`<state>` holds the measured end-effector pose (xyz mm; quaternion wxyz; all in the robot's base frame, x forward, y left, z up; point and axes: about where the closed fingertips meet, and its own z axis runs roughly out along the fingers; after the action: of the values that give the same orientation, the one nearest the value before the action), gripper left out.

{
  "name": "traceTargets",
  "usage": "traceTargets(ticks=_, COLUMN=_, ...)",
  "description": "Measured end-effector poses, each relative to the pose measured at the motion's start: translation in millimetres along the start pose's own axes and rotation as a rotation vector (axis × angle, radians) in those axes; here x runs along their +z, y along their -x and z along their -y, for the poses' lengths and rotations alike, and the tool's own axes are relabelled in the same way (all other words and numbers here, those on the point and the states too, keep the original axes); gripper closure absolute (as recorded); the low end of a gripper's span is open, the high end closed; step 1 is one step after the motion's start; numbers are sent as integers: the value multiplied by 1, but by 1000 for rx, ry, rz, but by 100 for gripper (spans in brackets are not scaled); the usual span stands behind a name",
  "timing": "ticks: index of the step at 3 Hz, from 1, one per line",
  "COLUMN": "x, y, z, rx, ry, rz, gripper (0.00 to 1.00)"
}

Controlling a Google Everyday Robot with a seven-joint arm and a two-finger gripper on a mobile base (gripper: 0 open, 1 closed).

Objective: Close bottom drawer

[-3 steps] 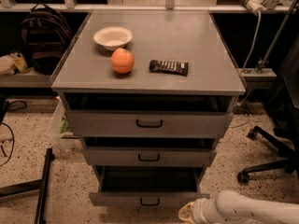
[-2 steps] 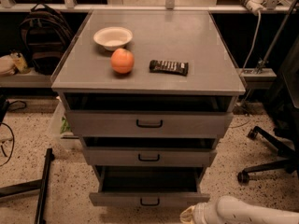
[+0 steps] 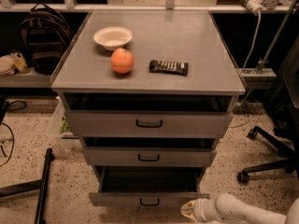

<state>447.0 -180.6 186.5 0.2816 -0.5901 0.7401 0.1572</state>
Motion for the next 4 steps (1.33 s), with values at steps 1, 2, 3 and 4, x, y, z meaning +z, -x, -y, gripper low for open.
traceTargets(ticks=1, x=0, y=0, z=0, rx=-1, ry=-1, rz=0, gripper=100)
traceTargets(ticks=2, x=10, y=0, z=9, rx=-64, ry=-78, rz=23, gripper=100)
traceTargets(ticks=3, x=20, y=1, z=17, rx=-125, ry=-144, rz=47, gripper=100)
traceTargets(ticks=4, x=25, y=0, z=27, rx=-159, ry=-199, rz=64, gripper=100)
